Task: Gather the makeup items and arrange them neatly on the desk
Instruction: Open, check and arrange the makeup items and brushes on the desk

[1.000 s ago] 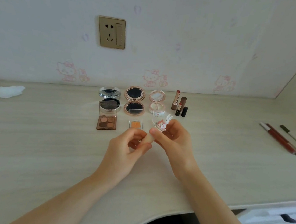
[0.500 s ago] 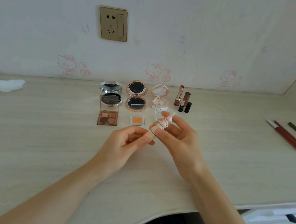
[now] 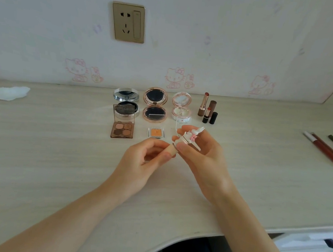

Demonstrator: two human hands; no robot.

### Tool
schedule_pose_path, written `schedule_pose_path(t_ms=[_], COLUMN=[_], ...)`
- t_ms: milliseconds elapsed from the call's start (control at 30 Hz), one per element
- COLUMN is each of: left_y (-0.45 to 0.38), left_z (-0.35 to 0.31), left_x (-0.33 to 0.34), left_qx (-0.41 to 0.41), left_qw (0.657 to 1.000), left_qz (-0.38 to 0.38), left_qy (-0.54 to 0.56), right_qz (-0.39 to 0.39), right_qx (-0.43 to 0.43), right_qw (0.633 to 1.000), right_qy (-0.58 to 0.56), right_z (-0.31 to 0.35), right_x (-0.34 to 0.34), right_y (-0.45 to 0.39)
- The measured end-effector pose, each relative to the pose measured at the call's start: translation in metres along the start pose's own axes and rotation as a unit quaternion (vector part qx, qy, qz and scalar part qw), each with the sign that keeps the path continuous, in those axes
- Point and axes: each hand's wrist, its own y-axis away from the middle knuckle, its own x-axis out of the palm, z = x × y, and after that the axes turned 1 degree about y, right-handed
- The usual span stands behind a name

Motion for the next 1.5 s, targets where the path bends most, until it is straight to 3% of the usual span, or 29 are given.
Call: schedule_pose_path(t_ms=[167,300,500,633,800,967,1200,1333,1500], left_y=[0.0010,-0.0002,0.0012,-0.0002,0.0014,-0.0001,0.0021,0.0010,0.0013], left_z=[0.0007,0.0014,0.0010,0.0025,0.0015,0.0024,0.0026,0.0026,0.0022], left_x=[0.0005,-0.0007,0.0003,-0.0004,0.0005,-0.0013,0.0010,-0.0002,0.0004], left_qx=[0.005,0.001,0.001,-0.003,-0.004,-0.008,0.011,0.003,0.004], left_qw=[1.000,1.000,1.000,0.999,0.999,0.999,0.997,0.998,0.998], left_qz=[-0.010,-0.017,-0.015,-0.026,-0.021,-0.032,-0.005,-0.022,-0.017], left_qy=[-0.010,-0.013,-0.026,-0.034,-0.036,-0.036,-0.074,-0.061,-0.062], right_qz=[-0.043,-0.004,-0.054,-0.018,-0.057,-0.042,-0.067,-0.027,-0.064], right_qx=[-0.008,-0.002,-0.037,-0.025,-0.030,-0.009,-0.017,-0.017,-0.024], right_qw=[0.999,1.000,0.996,0.999,0.996,0.999,0.997,0.999,0.997], right_qy=[0.032,-0.029,0.062,0.009,0.068,0.015,0.039,0.001,0.040], right_z=[-0.0012,0.0015,-0.0014,-0.0011,-0.0025,-0.0032,-0.0009,0.0012,-0.0007], right_x=[0.0004,-0.0002,-0.0004,-0.0017,-0.0012,-0.0032,-0.0011,-0.0025,-0.0006], right_y=[-0.0007,0.0019,-0.0001,0.0008,-0.0001,-0.0007,0.0002,0.0022,0.0005])
